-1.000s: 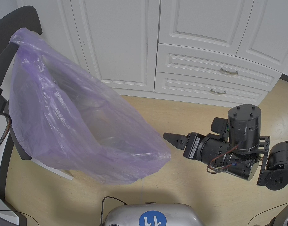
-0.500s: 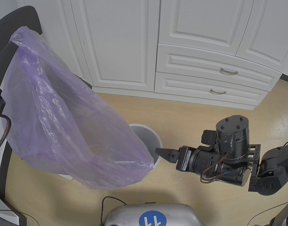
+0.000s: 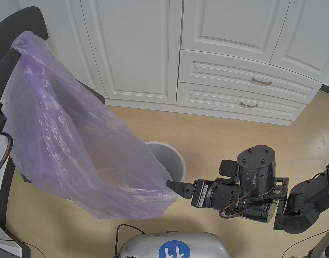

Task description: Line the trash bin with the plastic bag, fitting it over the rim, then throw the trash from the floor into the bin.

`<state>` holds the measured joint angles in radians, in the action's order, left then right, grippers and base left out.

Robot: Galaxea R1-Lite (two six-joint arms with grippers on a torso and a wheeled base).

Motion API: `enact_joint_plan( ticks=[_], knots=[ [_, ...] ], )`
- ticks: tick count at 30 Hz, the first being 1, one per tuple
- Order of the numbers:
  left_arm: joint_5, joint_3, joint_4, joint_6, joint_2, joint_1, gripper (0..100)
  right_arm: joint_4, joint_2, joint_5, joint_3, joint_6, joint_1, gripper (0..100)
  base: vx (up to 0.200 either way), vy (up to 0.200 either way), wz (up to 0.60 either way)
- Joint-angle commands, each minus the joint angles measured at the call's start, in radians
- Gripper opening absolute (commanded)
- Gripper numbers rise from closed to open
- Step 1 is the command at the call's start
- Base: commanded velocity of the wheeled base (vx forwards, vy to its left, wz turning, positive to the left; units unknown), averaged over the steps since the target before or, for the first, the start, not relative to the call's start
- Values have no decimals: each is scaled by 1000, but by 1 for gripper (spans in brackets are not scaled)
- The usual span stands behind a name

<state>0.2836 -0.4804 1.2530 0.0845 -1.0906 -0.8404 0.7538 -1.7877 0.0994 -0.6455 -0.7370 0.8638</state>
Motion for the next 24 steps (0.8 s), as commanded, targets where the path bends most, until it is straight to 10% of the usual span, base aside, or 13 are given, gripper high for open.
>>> enact_joint_plan(
  ticks=[1, 12, 24],
  knots=[
    [0, 0, 0, 1, -2, 0, 0, 18, -26, -7, 26, 1, 1, 100, 0, 0, 0],
    [0, -1, 2, 0, -3, 0, 0, 35, -45, -82, 70, -4, 20, 100, 0, 0, 0],
    [0, -3, 3, 3, -5, 0, 0, 797, -312, -141, 320, -18, 37, 100, 0, 0, 0]
  ],
)
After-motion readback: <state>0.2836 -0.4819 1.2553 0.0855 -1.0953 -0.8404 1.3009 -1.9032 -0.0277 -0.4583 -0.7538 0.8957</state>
